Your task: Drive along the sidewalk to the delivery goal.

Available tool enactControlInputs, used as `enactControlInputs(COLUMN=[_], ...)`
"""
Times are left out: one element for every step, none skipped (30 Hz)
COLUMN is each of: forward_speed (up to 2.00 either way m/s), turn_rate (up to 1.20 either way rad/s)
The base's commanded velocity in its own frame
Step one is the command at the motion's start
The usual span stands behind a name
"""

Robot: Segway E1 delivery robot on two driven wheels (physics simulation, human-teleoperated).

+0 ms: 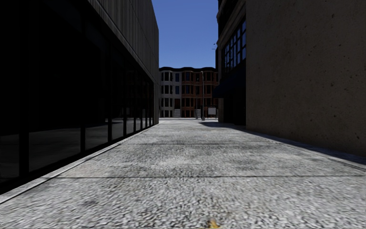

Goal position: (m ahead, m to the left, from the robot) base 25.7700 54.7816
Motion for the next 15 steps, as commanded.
enactControlInputs(forward_speed=[2.00,2.00,2.00,2.00,2.00,2.00,2.00,2.00,2.00,2.00,2.00,2.00,2.00,2.00,2.00], turn_rate=[0.00,0.00,0.00,0.00,0.00,0.00,0.00,0.00,0.00,0.00,0.00,0.00,0.00,0.00,0.00])
